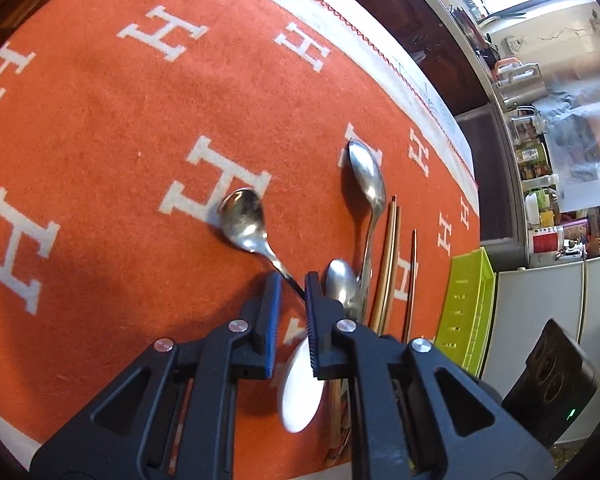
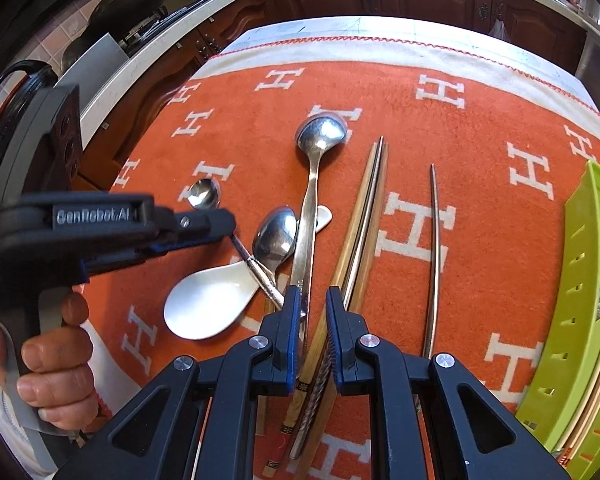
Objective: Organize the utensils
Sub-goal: 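Close the left gripper on the small teaspoon while the right gripper reaches the large steel spoon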
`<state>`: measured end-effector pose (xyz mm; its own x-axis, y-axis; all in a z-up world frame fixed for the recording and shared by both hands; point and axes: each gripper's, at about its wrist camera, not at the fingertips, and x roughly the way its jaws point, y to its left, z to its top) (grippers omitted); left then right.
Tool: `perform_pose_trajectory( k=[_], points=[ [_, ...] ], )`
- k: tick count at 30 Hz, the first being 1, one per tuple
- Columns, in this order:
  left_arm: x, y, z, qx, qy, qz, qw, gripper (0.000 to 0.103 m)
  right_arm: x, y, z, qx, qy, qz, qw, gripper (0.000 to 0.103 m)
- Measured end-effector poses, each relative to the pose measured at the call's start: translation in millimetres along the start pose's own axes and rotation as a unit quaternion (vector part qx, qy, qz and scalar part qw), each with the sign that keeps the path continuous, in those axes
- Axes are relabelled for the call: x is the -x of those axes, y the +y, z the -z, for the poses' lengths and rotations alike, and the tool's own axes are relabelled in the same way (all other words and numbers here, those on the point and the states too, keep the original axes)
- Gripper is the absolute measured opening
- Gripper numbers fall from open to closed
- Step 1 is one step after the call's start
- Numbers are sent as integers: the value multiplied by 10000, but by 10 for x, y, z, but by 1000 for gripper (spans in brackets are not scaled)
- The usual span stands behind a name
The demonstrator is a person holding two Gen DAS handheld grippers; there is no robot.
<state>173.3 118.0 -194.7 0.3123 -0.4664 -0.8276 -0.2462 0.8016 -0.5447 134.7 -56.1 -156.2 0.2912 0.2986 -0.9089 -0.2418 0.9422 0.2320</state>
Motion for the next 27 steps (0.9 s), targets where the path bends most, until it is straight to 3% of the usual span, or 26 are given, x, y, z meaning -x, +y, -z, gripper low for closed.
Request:
perform_pose_trajectory(
  k=[8, 16, 18, 27],
  points=[
    [-73, -72, -46, 135, -38, -29, 9999, 13, 0, 53, 20, 146, -27, -35, 9999, 13],
    [-165, -306, -65, 19, -228, -503, 9985, 12, 25, 53, 35, 126, -40, -32, 9999, 13],
    [-174, -332, -72, -38, -276, -610, 9978, 6, 35, 28, 37, 88, -48, -33, 9999, 13],
    [-206, -319, -99, -61, -318, -348, 9989, 0, 92, -102, 55, -99, -93, -21, 9999, 13]
  ],
)
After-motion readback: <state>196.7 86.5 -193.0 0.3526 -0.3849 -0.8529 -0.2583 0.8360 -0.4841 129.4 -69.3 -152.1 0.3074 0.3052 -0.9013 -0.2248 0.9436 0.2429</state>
